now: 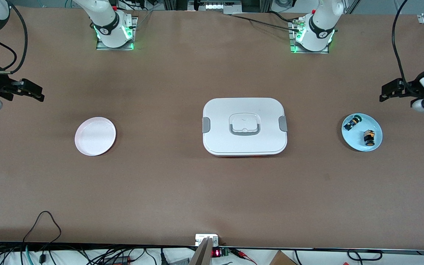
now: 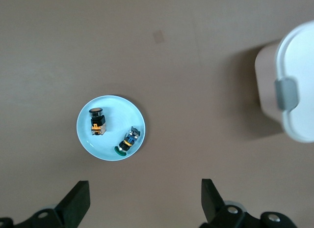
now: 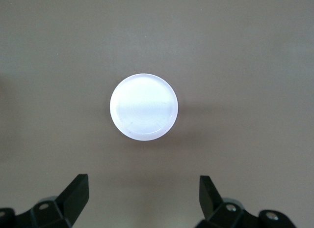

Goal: Transfer orange switch to right arm and place
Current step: 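Lower the left gripper over the orange switch in the blue dish, then grasp the orange switch with the left gripper and lift it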

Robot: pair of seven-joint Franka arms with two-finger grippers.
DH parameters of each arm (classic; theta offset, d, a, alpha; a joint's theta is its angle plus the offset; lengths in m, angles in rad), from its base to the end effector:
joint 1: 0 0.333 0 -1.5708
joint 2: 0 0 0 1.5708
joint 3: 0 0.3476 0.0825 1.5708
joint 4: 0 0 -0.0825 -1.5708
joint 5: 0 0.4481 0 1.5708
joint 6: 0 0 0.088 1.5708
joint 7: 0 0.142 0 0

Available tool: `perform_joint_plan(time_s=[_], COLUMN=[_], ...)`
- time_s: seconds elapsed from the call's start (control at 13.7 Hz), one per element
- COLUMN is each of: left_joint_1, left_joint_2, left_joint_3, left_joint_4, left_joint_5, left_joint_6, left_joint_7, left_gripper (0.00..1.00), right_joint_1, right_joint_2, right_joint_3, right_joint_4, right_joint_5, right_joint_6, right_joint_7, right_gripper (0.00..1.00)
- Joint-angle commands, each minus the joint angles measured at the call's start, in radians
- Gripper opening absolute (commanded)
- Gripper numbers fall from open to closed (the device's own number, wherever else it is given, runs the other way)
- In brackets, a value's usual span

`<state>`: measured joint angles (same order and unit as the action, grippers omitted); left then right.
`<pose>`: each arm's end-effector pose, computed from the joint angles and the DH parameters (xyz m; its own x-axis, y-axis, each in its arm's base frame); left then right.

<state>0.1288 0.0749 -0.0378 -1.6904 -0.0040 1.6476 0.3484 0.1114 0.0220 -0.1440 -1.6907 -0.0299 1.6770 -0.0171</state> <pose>0.6320 0.0577 0.5165 0.9609 -0.2550 -0.1080 -0.2514 -0.9668 0.0464 0.6278 -0.0237 0.5522 0.9993 -0.0124 -0.0361 -0.0112 -0.9994 0.0321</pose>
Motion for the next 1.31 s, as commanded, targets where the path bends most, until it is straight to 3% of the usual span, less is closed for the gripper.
perform_joint_plan(time_s=[0.0, 0.36, 0.8, 1.24], left_joint_1=[0.038, 0.115, 0.163, 0.195], left_joint_2=[0.069, 0.195, 0.302, 0.351], left_joint_3=[0.001, 0.006, 0.006, 0.006], left_joint_4=[-0.037, -0.173, -0.235, -0.302], left_joint_5=[0.045, 0.065, 0.065, 0.052], left_joint_6=[0.062, 0.312, 0.532, 0.676], left_joint_7=[0.203, 0.747, 1.330, 1.658], left_gripper=[1.00, 1.00, 1.00, 1.00], right_joint_1=[0.007, 0.008, 0.007, 0.008], right_joint_2=[0.010, 0.010, 0.010, 0.012], right_joint_3=[-0.008, -0.008, -0.008, -0.008], right_joint_4=[0.029, 0.031, 0.031, 0.037], right_joint_5=[0.008, 0.007, 0.007, 0.005], right_joint_6=[-0.019, -0.019, -0.019, -0.019], right_joint_7=[-0.014, -0.017, -0.017, -0.018], right_gripper=[1.00, 1.00, 1.00, 1.00])
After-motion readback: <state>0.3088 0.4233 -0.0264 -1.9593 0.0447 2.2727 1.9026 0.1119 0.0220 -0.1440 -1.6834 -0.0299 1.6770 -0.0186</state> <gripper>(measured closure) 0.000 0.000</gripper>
